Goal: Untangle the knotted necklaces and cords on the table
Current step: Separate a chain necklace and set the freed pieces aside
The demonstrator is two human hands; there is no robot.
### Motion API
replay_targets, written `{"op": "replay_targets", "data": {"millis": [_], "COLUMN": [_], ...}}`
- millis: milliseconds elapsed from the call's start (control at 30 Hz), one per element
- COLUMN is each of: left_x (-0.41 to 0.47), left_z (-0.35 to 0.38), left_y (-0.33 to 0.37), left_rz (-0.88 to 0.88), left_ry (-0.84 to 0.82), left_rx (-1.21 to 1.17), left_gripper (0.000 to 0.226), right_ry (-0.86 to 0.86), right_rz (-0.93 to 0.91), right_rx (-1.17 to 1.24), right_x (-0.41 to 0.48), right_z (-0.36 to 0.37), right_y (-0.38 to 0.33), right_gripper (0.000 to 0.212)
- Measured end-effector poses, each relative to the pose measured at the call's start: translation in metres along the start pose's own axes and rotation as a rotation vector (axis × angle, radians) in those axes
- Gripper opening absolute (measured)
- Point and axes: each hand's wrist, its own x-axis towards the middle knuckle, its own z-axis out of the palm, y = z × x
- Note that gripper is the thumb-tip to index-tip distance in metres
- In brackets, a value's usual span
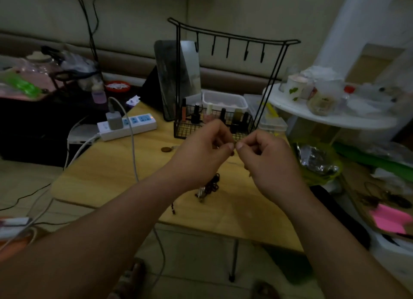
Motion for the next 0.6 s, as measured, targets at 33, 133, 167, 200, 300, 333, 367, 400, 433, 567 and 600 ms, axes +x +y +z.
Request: {"op": "replay_targets", "data": {"millis": [33, 133, 167, 200, 300, 333, 367, 400, 433, 567, 600], "left_x": [0.002, 0.002, 0.002, 0.002, -0.001, -0.002, -0.003, -0.003, -0.002, 0.001, 0.002], "left_z": [0.0, -0.001, -0.001, -0.001, 0.0, 0.0, 0.0, 0.001, 0.001, -0.001, -0.001], "left_y": [-0.001, -0.003, -0.003, -0.003, -0.004, -0.005, -0.006, -0.007, -0.007, -0.01, -0.012], "left_rz": [0.008, 0.036, 0.048, 0.06, 0.071, 0.065, 0.064, 0.066, 0.067, 0.066, 0.062], "left_ry": [0.019, 0.048, 0.048, 0.045, 0.029, 0.022, 0.016, 0.011, 0.006, -0.029, -0.033], "left_rx": [-0.001, -0.016, -0.019, -0.019, -0.015, -0.006, 0.011, 0.031, 0.048, 0.04, 0.032], "left_gripper": [0.008, 0.005, 0.005, 0.006, 0.009, 0.009, 0.009, 0.009, 0.009, 0.005, 0.004], "right_ry": [0.03, 0.068, 0.072, 0.069, 0.016, -0.011, -0.034, -0.048, -0.054, -0.062, -0.075], "right_rz": [-0.013, -0.045, -0.057, -0.07, -0.106, -0.114, -0.118, -0.12, -0.116, -0.052, -0.043], "right_rx": [-0.01, 0.012, 0.021, 0.018, -0.014, -0.024, -0.032, -0.033, -0.021, 0.049, 0.051], "right_x": [0.002, 0.002, 0.002, 0.001, -0.001, -0.002, -0.003, -0.003, -0.004, 0.0, 0.001], "right_z": [0.002, 0.005, 0.005, 0.005, 0.001, 0.0, -0.001, -0.002, -0.003, -0.006, -0.005], "right_y": [-0.001, -0.003, -0.002, -0.001, 0.0, 0.001, 0.001, 0.002, 0.003, 0.008, 0.009], "right_gripper": [0.017, 0.016, 0.016, 0.016, 0.016, 0.016, 0.015, 0.014, 0.014, 0.016, 0.017]}}
